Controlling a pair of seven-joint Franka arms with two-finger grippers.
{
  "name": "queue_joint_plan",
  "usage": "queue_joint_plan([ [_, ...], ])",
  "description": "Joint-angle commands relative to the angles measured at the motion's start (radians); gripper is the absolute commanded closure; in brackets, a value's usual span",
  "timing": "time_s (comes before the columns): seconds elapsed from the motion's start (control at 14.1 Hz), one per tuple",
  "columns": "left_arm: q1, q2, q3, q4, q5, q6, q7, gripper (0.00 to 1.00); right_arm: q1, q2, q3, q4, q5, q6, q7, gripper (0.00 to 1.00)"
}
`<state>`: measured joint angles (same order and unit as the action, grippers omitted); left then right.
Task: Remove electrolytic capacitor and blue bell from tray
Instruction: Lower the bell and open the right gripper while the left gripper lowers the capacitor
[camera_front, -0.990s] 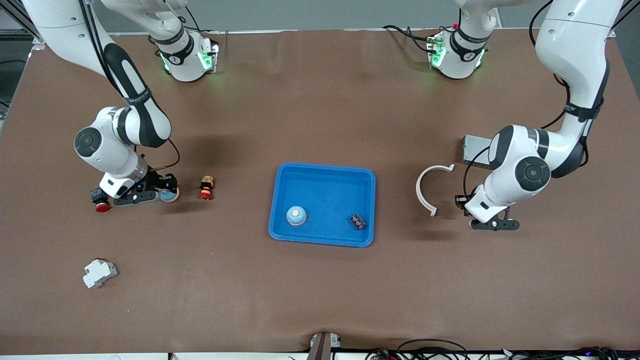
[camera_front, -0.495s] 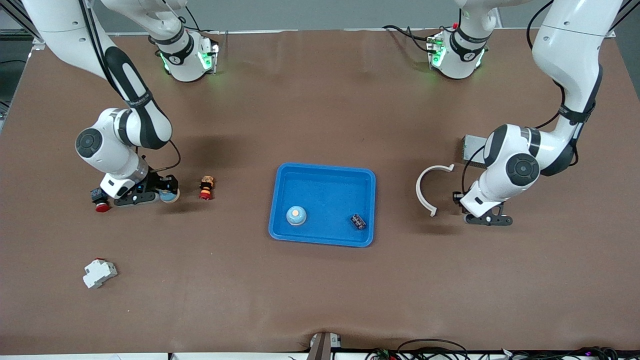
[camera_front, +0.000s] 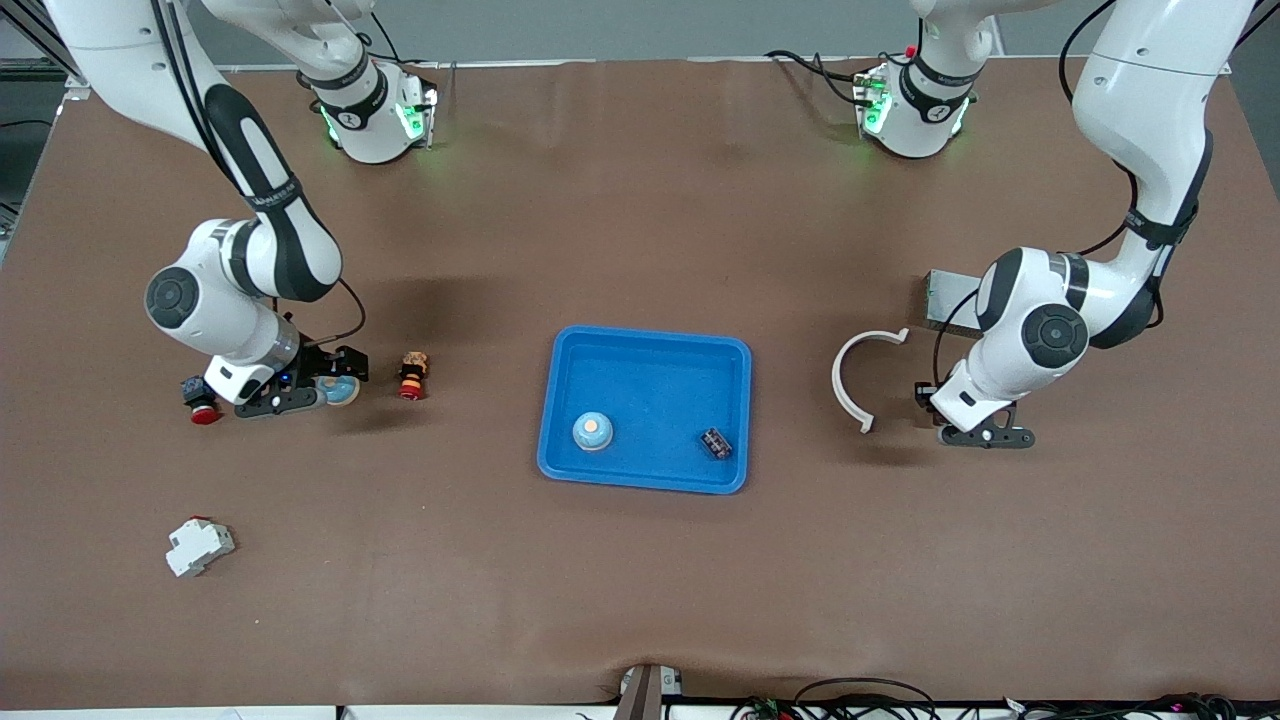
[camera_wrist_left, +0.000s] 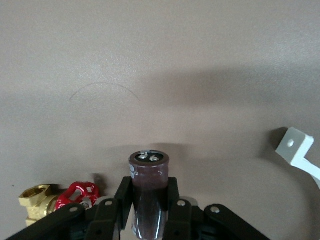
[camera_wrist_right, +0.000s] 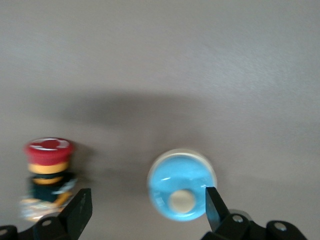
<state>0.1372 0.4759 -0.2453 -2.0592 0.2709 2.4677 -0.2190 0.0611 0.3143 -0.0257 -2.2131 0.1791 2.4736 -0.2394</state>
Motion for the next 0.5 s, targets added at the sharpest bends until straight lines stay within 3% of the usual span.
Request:
queue_joint_plan([
  [0.0,0.019,-0.002,-0.012,-0.042,0.021,0.072,0.004,1.0,0.084,-0.072,0.004,0.045,0.017,-0.102,0.177,0.0],
  [0.42,0.019,0.0,-0.012,-0.044,0.021,0.074,0.001,1.0,0.36,-0.031,0.004,0.194,0.017,-0.11,0.711,0.0],
])
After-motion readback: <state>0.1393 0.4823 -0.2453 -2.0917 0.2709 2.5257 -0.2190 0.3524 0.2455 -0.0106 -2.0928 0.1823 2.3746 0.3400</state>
